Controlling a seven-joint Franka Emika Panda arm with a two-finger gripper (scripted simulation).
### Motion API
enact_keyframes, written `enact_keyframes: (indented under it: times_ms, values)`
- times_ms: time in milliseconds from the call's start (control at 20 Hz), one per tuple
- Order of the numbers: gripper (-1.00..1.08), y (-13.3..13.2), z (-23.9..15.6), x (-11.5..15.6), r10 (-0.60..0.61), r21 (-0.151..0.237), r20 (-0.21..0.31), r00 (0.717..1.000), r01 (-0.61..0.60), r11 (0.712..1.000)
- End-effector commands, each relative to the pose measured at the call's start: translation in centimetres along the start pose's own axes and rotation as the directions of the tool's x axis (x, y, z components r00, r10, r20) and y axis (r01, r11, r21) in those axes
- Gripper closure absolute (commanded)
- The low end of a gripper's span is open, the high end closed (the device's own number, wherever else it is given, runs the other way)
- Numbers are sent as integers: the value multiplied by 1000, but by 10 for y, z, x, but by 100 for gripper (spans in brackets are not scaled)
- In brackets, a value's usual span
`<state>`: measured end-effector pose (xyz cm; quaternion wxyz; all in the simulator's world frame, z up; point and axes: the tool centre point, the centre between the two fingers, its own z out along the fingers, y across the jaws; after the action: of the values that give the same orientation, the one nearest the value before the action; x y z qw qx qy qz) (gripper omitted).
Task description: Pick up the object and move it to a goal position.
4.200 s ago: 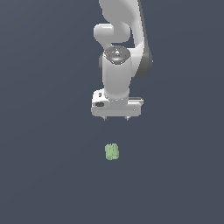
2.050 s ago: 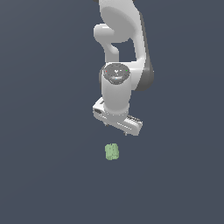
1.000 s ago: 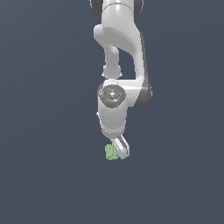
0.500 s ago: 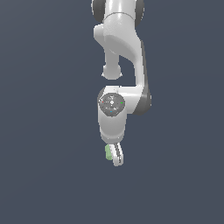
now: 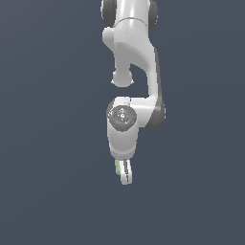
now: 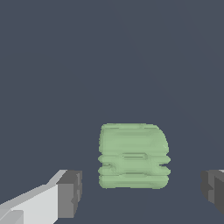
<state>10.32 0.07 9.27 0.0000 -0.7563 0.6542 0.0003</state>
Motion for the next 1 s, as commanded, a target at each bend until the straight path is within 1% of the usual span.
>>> enact_keyframes:
  times_ms: [0,250,650,950]
  values:
    - [-92,0,0,0,7,0,0,1000,-7,1000]
    - [-92,0,7,0,4,0,0,1000,-4,1000]
    - [-92,1,48,0,8,0,0,1000,-8,1000]
    - [-92,0,50,0,8,0,0,1000,-8,1000]
